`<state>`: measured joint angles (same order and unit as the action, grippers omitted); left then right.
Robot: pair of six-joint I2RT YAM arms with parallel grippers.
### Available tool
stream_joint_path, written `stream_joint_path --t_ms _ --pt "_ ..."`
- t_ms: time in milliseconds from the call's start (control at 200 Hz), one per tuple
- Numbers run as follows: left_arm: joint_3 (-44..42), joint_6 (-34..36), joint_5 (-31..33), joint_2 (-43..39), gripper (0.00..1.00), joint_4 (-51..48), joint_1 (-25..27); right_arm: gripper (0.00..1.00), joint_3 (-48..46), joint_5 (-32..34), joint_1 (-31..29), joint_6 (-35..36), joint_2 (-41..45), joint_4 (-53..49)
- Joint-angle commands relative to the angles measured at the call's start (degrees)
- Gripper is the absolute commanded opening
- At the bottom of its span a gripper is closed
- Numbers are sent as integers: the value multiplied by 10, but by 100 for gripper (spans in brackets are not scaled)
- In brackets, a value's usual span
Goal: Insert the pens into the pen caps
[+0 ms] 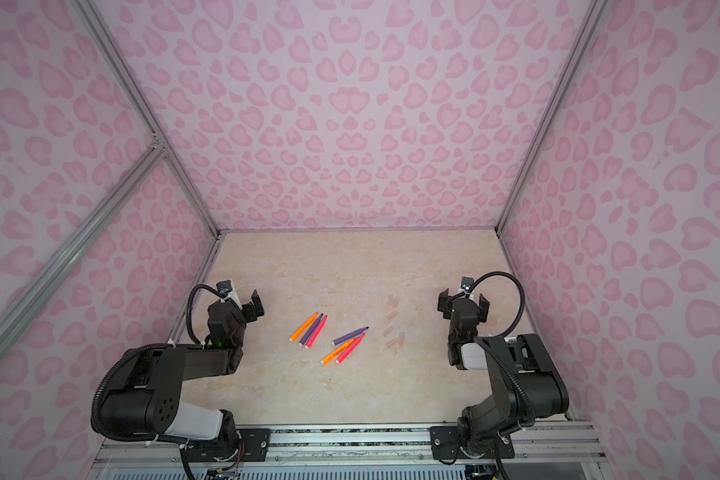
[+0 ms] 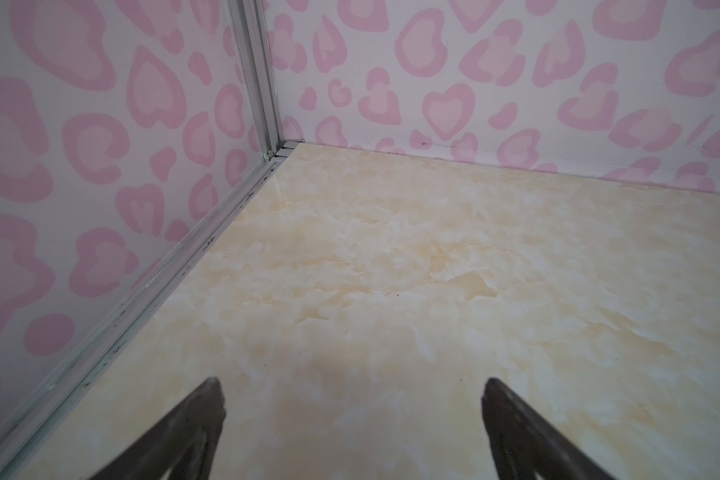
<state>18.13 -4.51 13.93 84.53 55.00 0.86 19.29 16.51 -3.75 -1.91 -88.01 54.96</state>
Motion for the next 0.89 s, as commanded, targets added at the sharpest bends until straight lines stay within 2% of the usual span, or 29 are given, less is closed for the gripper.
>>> stream_joint_path --t_ms 0,515,555,605,635,670,735,790,835,890 --pt "0 0 4 -1 98 26 0 99 0 5 -1 0 0 8" --pt "-2 0 4 -2 98 28 0 99 -5 4 -3 8 4 20" --pt "-5 2 6 -5 98 36 1 99 -16 18 -11 14 15 40" --pt "7 5 33 -31 98 -11 12 99 -27 81 -31 20 43 45" --pt "22 9 52 -55 98 -49 23 99 -24 118 -50 27 69 15" --pt "35 -4 75 -84 98 -118 28 99 -15 131 -63 35 90 -21" --pt "37 -21 82 -126 98 -151 29 99 17 170 -90 37 123 -105" --pt "21 -39 81 -168 98 -151 29 99 57 206 -114 -5 156 -195" --pt "14 -59 64 -209 98 -162 29 99 95 194 -130 -45 188 -314" --pt "24 -106 29 -267 98 -221 29 99 139 161 -138 -132 219 -446"
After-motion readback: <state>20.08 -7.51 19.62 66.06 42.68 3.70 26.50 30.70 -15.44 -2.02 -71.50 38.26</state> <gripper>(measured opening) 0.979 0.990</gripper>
